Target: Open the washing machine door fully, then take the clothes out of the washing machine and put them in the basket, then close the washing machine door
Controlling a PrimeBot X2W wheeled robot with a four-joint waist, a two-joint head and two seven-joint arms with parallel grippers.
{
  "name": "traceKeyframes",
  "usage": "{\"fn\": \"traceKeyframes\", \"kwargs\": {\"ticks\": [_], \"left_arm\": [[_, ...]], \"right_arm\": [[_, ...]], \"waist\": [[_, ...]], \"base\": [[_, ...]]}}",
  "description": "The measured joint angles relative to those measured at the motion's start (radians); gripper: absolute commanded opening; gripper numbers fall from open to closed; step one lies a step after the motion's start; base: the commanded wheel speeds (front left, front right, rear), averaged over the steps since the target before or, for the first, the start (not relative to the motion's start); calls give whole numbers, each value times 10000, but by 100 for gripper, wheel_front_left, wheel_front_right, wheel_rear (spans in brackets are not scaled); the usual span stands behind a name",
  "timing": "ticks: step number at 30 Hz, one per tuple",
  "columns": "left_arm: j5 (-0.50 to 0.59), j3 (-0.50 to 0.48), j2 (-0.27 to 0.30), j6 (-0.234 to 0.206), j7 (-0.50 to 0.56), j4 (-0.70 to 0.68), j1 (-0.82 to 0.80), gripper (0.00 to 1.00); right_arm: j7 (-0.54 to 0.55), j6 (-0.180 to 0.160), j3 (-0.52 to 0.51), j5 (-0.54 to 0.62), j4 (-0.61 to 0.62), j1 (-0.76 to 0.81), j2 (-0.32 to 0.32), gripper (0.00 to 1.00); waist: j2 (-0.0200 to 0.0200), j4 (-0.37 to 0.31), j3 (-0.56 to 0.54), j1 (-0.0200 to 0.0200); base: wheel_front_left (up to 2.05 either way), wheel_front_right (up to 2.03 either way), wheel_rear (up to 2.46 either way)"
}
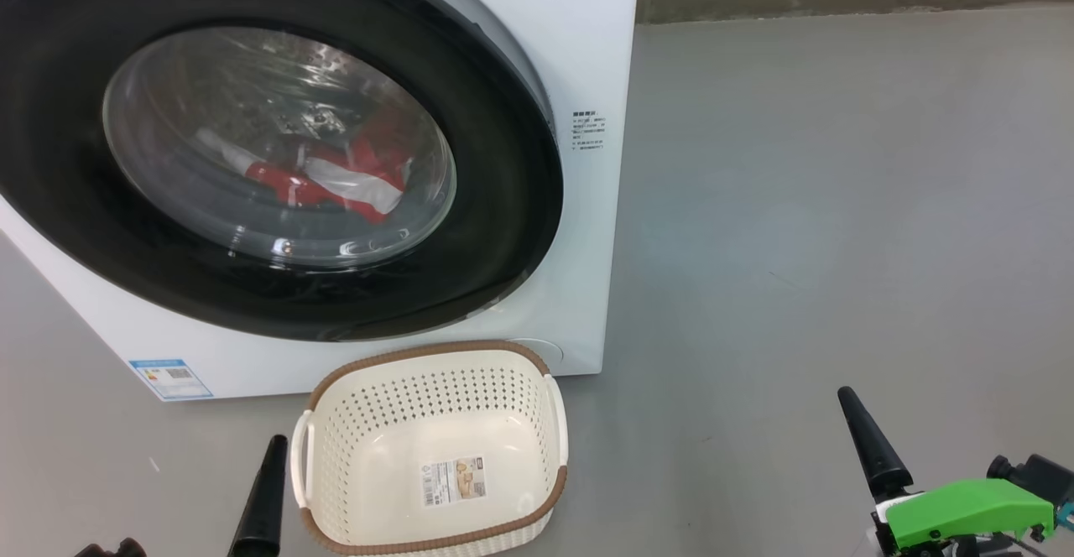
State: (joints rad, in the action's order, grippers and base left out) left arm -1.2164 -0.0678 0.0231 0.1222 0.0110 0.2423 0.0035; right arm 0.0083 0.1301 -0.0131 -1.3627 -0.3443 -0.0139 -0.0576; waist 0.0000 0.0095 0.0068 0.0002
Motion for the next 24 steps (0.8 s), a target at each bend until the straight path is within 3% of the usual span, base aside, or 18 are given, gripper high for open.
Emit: {"fn": "traceKeyframes", "kwargs": {"ticks": [24], "left_arm": [[3405,240,10,-278,-667,-493,243,100]], "right_arm": [[-656,0,541,3177,-19,-129,-337,100]], "waist": [[1,78,40,-1]], "base": [[0,0,0]]}}
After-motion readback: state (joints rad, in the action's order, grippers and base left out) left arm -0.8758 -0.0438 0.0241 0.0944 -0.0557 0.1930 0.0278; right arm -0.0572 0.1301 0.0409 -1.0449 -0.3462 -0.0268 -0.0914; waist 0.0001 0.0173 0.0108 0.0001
